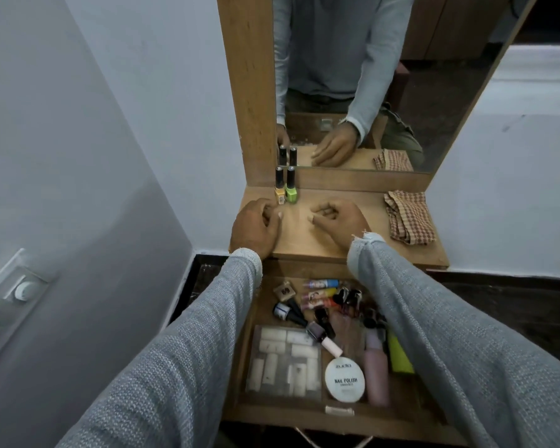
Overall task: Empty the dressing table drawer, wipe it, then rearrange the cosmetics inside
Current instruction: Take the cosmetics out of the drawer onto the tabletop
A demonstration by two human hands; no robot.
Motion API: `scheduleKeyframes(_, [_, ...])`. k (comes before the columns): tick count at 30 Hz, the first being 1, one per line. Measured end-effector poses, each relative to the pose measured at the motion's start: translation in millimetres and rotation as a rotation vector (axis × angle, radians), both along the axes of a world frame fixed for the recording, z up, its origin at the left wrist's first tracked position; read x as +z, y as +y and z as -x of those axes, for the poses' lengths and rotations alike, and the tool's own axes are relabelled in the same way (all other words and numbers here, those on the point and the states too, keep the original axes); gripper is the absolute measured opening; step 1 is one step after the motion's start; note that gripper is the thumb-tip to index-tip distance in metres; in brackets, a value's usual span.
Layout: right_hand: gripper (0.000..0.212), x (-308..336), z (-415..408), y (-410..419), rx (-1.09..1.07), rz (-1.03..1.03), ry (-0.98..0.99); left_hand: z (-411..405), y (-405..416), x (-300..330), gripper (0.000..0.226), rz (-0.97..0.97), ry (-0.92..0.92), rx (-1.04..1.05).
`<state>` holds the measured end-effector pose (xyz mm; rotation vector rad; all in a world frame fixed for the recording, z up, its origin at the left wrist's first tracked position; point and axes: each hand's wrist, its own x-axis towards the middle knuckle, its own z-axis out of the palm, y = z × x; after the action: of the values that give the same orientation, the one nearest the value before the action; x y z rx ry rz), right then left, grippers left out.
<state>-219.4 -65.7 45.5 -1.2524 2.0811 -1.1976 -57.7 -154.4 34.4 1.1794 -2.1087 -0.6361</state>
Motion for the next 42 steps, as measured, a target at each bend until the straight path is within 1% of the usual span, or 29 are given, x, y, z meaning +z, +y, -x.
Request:
scheduleKeyframes(3, [0.016,-1,10,27,0.075,0.018,-0.009,-10,14,-7,0.022,0.023,0.048,-0.033])
scheduleKeyframes(9, [0.008,8,15,78,0.155,-0.011,-0.019,-24,40,-17,0.019,0.011,0.177,-0.129])
scheduleKeyframes(12, [0.005,9,16,102,0.239,-0.065,0.027,-27,58,-22,0.018,0.086,0.187,-0.176])
scheduleKeyframes(13, [0.003,7,16,108,0.277,-0.099,0.074,-27,64,-24,0.016,0.127,0.172,-0.18])
scheduleKeyframes(15, [0.005,1,15,117,0.36,-0.219,0.276,-25,76,-27,0.014,0.19,0.116,-0.194])
scheduleKeyframes(17, [0.016,-9,15,121,0.426,-0.401,0.51,-22,89,-29,0.014,0.238,0.026,-0.234])
scheduleKeyframes(19, [0.03,-19,15,121,0.45,-0.544,0.634,-17,102,-31,0.016,0.224,-0.044,-0.308])
scheduleKeyframes(22, [0.041,-26,14,118,0.456,-0.637,0.688,-7,115,-39,0.021,0.141,-0.185,-0.395])
scheduleKeyframes(24, [0.044,-29,15,116,0.453,-0.672,0.715,0,119,-44,0.023,0.083,-0.265,-0.383])
scheduleKeyframes(28, [0.039,-34,13,111,0.43,-0.725,0.755,14,129,-47,0.028,0.026,-0.395,-0.32])
scheduleKeyframes(30, [0.037,-36,11,111,0.431,-0.734,0.814,20,134,-49,0.033,-0.007,-0.446,-0.309])
scheduleKeyframes(34, [0.038,-42,14,115,0.445,-0.701,0.898,27,136,-57,0.037,-0.035,-0.488,-0.301])
scheduleKeyframes(39, [0.04,-47,17,117,0.491,-0.663,0.991,32,136,-56,0.025,-0.056,-0.498,-0.266])
scheduleKeyframes(42, [0.039,-48,19,119,0.534,-0.644,1.031,31,136,-53,0.024,-0.086,-0.471,-0.233])
